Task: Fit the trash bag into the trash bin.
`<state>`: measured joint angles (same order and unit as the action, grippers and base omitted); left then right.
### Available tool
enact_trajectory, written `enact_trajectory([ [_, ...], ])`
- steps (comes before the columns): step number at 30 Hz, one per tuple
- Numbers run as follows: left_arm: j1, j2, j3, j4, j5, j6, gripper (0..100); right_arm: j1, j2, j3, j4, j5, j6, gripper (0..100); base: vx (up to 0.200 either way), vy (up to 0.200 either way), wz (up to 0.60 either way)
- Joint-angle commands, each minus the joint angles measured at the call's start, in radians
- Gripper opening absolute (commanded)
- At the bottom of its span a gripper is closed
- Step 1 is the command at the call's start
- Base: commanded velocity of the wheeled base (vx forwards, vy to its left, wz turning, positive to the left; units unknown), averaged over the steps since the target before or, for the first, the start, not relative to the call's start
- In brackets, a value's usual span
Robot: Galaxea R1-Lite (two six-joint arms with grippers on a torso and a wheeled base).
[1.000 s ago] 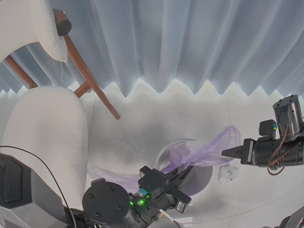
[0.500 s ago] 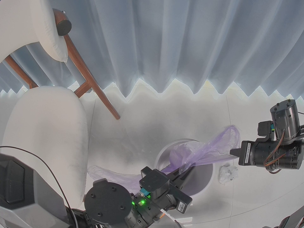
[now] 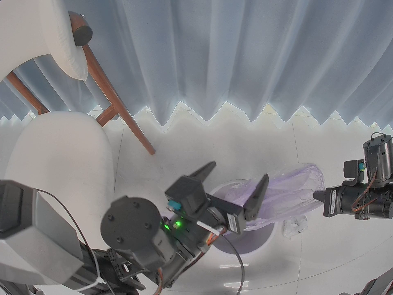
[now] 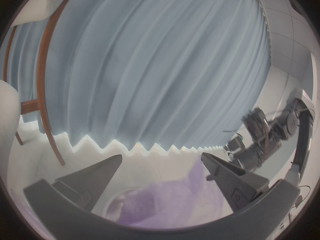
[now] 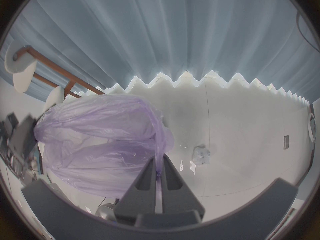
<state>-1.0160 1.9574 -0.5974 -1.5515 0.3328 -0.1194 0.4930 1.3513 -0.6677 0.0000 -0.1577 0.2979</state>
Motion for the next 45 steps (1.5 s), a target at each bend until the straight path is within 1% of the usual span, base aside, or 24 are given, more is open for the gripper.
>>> enact_trajectory([
  [1, 0.073, -0.040, -0.027, 0.001, 0.006, -0.008, 100, -0.059, -0.032, 0.057, -0.058, 0.033, -0.031, 0, 0.000, 0.000, 0.00],
  [7, 0.080, -0.035, 0.002, 0.002, -0.001, -0.008, 100, -0.103, -0.026, 0.068, -0.086, 0.052, -0.049, 0, 0.000, 0.000, 0.00],
  [8, 0.080, -0.034, 0.027, 0.001, -0.020, -0.008, 100, -0.109, -0.023, 0.066, -0.086, 0.059, -0.051, 0, 0.000, 0.000, 0.00],
  [10, 0.082, -0.037, 0.107, 0.001, -0.109, -0.005, 100, -0.128, -0.003, 0.066, -0.091, 0.069, -0.052, 0, 0.000, 0.000, 0.00],
  [11, 0.083, -0.040, 0.131, 0.001, -0.132, -0.005, 100, -0.132, 0.002, 0.066, -0.092, 0.069, -0.052, 0, 0.000, 0.000, 0.00],
  [12, 0.094, -0.051, 0.179, 0.001, -0.187, -0.002, 100, -0.137, 0.009, 0.071, -0.101, 0.069, -0.057, 0, 0.000, 0.000, 0.00],
  [16, 0.171, -0.100, 0.237, 0.001, -0.350, 0.001, 100, -0.134, 0.011, 0.097, -0.132, 0.072, -0.062, 0, 0.000, 0.000, 0.00],
  [17, 0.180, -0.101, 0.242, 0.001, -0.377, 0.001, 100, -0.131, 0.011, 0.100, -0.140, 0.073, -0.062, 0, 0.000, 0.000, 0.00],
  [18, 0.183, -0.103, 0.243, 0.001, -0.383, 0.000, 100, -0.131, 0.011, 0.100, -0.141, 0.072, -0.062, 0, 0.000, 0.000, 0.00],
  [19, 0.192, -0.103, 0.251, 0.001, -0.406, -0.003, 100, -0.129, 0.012, 0.102, -0.146, 0.072, -0.062, 0, 0.000, 0.000, 0.00],
  [23, 0.231, -0.094, 0.245, 0.001, -0.409, -0.002, 100, -0.120, 0.009, 0.111, -0.150, 0.072, -0.062, 0, 0.000, 0.000, 0.00],
  [37, 0.232, -0.022, 0.226, 0.001, -0.408, -0.008, 100, -0.100, 0.006, 0.122, -0.183, 0.072, -0.062, 0, 0.000, 0.000, 0.00],
  [43, 0.257, 0.024, 0.183, 0.001, -0.414, -0.009, 100, -0.099, 0.006, 0.122, -0.199, 0.073, -0.059, 0, 0.000, 0.000, 0.00],
  [44, 0.258, 0.026, 0.162, 0.001, -0.414, -0.026, 0, -0.099, 0.005, 0.122, -0.198, 0.073, -0.059, 0, 0.000, 0.000, 0.00],
  [45, 0.260, 0.028, 0.145, 0.001, -0.414, -0.045, 0, -0.099, 0.003, 0.122, -0.198, 0.075, -0.060, 0, 0.000, 0.000, 0.00],
])
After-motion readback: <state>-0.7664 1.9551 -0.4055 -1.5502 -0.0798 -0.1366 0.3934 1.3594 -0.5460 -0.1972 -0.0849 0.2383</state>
